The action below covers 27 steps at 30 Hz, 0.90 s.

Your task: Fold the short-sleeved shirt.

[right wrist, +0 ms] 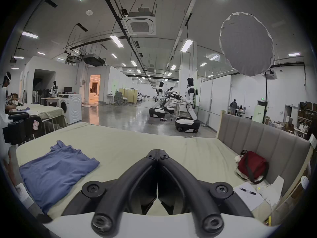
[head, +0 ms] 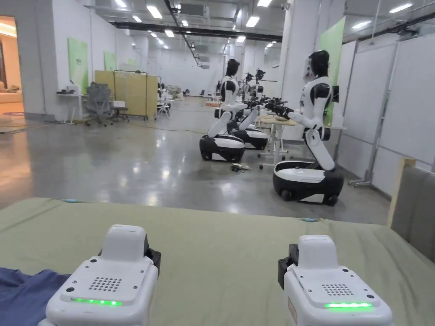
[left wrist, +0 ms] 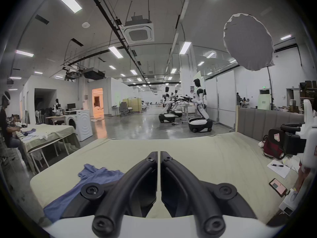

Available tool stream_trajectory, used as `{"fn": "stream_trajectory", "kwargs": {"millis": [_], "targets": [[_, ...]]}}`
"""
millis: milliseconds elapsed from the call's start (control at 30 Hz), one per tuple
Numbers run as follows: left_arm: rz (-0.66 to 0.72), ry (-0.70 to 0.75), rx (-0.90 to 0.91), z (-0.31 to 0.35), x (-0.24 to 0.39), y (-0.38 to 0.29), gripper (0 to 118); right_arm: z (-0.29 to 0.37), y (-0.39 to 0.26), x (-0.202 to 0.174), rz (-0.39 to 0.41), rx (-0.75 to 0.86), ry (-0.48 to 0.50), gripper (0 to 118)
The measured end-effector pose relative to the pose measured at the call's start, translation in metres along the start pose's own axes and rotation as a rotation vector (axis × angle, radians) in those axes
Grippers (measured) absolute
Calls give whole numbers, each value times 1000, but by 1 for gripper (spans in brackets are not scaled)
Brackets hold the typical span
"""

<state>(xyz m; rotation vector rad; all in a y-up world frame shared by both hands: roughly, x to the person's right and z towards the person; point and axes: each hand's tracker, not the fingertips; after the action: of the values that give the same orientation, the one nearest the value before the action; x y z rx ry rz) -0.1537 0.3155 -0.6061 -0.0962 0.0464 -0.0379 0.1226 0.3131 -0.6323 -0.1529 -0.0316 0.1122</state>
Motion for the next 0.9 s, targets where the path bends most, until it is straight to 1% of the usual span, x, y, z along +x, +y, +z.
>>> {"fn": "stream_trajectory", "kwargs": {"millis": [100,167,200,267,333,367,467,533,567,600,633,667,700,733,833,900], "targets": [[3,103,-21,9,-39,-4,1,-7,2,-37,-8,-6,98,3],[-12,183,-59,15,-72,-9,1,-8,1,-73,-5,-12,177,3],[-10,196,-88,16,-84,-12,1,-10,1,-85,-10,-16,210,3],[25,189,-207,14,-118,-18,1,-14,-3,-115,-28,-43,308,3],[43,177,-345,0,-145,-28,1,-17,-10,-137,-58,-84,385,3],[36,180,-418,-9,-157,-35,1,-20,-14,-147,-60,-105,414,3],[67,166,-481,-35,-180,-59,1,-21,-26,-165,-30,-116,425,4],[66,153,-523,-55,-187,-73,2,-26,-33,-167,-21,-127,438,4],[70,158,-543,-68,-189,-80,9,-28,-37,-168,-27,-141,441,4],[67,160,-545,-80,-189,-87,30,-32,-40,-168,-31,-151,440,4],[39,153,-556,-96,-188,-96,81,-36,-43,-167,-28,-162,438,4],[33,140,-594,-113,-188,-107,111,-41,-46,-166,-20,-172,426,4],[38,125,-618,-126,-188,-115,118,-46,-49,-164,-13,-180,412,4],[42,118,-616,-141,-185,-123,116,-51,-53,-162,-11,-188,403,4],[59,84,-671,-189,-181,-149,116,-72,-62,-155,-19,-229,373,4],[98,51,-721,-218,-176,-168,116,-87,-69,-150,-38,-267,366,4]]}}
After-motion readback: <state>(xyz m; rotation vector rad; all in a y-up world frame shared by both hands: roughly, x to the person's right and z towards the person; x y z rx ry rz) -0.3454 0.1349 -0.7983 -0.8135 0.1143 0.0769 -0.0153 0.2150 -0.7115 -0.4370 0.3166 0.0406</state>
